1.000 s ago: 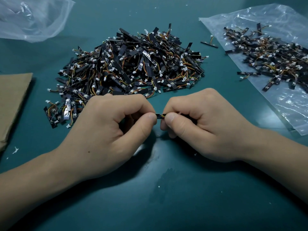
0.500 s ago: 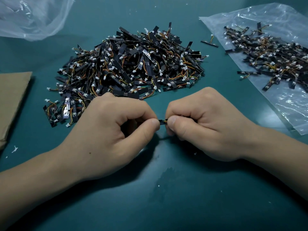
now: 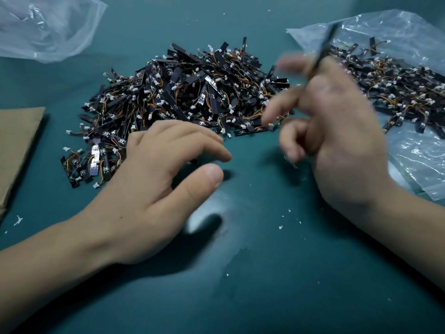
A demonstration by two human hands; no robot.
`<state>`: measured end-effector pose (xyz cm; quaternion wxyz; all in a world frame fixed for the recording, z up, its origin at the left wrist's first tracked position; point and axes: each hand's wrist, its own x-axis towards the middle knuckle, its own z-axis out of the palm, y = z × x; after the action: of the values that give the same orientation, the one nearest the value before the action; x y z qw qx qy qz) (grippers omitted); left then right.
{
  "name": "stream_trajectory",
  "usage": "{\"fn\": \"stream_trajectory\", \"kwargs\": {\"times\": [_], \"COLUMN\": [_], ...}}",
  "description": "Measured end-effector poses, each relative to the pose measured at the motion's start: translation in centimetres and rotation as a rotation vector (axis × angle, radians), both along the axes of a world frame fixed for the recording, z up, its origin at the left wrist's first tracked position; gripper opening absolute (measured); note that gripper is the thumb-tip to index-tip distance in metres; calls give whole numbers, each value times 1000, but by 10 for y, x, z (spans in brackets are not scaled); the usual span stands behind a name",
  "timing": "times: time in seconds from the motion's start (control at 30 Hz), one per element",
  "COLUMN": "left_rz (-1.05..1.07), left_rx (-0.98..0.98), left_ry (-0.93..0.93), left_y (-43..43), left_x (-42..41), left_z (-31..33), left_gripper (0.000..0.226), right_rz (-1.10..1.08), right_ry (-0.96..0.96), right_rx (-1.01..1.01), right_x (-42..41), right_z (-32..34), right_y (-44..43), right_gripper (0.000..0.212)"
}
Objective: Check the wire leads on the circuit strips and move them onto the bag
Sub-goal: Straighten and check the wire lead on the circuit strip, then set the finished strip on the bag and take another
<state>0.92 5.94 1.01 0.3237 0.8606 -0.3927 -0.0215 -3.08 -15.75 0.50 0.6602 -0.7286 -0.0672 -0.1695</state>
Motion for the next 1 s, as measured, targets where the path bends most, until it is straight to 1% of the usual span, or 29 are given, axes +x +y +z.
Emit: {"fn": "stream_trajectory", "kwargs": {"times": [0.03, 0.07, 0.1, 0.13, 0.17, 0.2, 0.23, 0.33, 0.37, 0.4, 0.43, 0.5, 0.67, 0.8, 0.87, 0.93, 1.0], "left_rz": [-9, -14, -12, -4, 5, 12, 14, 10, 7, 4, 1, 3, 7, 25, 16, 14, 16], "left_rx": [40, 89, 137, 176, 206, 230, 251, 298, 304, 306, 304, 299, 257, 204, 218, 226, 233], "left_ry": [-16, -48, -84, -113, -132, -146, -157, -181, -186, -193, -201, -211, -212, -197, -207, -212, -211], "left_y": [1, 3, 4, 4, 3, 3, 3, 2, 3, 3, 3, 3, 3, 4, 4, 5, 6], "left_x": [0, 0, -1, -1, -1, -1, 0, 2, 2, 2, 3, 3, 4, 3, 3, 3, 4], "left_z": [-2, -5, -8, -11, -13, -14, -14, -16, -17, -17, -17, -18, -17, -17, -17, -18, -18], "left_gripper": [41, 39, 38, 38, 40, 42, 44, 47, 47, 47, 46, 46, 42, 37, 37, 37, 37], "right_rz": [-73, -116, -141, -162, -166, -153, -132, -33, -7, 8, 14, 34, -27, -53, -129, -161, -181], "right_ry": [29, 59, 94, 129, 156, 169, 164, 136, 128, 118, 104, 68, 38, 89, 20, -28, -14], "right_rx": [124, 183, 200, 186, 142, 97, 52, -145, -241, -342, -429, -536, -607, -744, -665, -443, -230], "right_x": [4, 5, 7, 7, 8, 7, 6, 3, 2, 0, -2, -4, -4, -3, -4, -4, 0], "right_z": [-1, -2, -2, -4, -8, -10, -10, -9, -9, -10, -10, -9, -8, -12, -10, -7, -4], "right_y": [-4, -7, -8, -9, -10, -7, -5, 0, 2, 3, 4, 6, 7, 9, 9, 9, 6], "right_gripper": [39, 58, 71, 78, 81, 78, 71, 29, 19, 15, 14, 13, 12, 22, 18, 15, 13]}}
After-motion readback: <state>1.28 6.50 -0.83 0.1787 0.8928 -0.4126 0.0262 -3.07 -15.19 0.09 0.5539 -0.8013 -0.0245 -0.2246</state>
